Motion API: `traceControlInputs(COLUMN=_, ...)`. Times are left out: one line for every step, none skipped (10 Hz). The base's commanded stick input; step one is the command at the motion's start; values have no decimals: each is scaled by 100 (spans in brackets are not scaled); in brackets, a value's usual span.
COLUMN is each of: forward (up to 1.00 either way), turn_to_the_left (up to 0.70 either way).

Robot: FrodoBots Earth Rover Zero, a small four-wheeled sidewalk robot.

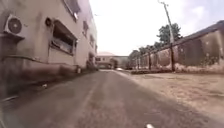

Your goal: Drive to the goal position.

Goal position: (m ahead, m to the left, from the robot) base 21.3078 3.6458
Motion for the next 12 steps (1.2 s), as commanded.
traceControlInputs(forward=70, turn_to_the_left=0)
traceControlInputs(forward=70, turn_to_the_left=0)
traceControlInputs(forward=70, turn_to_the_left=0)
traceControlInputs(forward=70, turn_to_the_left=0)
traceControlInputs(forward=70, turn_to_the_left=0)
traceControlInputs(forward=70, turn_to_the_left=0)
traceControlInputs(forward=70, turn_to_the_left=0)
traceControlInputs(forward=70, turn_to_the_left=0)
traceControlInputs(forward=70, turn_to_the_left=0)
traceControlInputs(forward=70, turn_to_the_left=0)
traceControlInputs(forward=70, turn_to_the_left=0)
traceControlInputs(forward=70, turn_to_the_left=0)
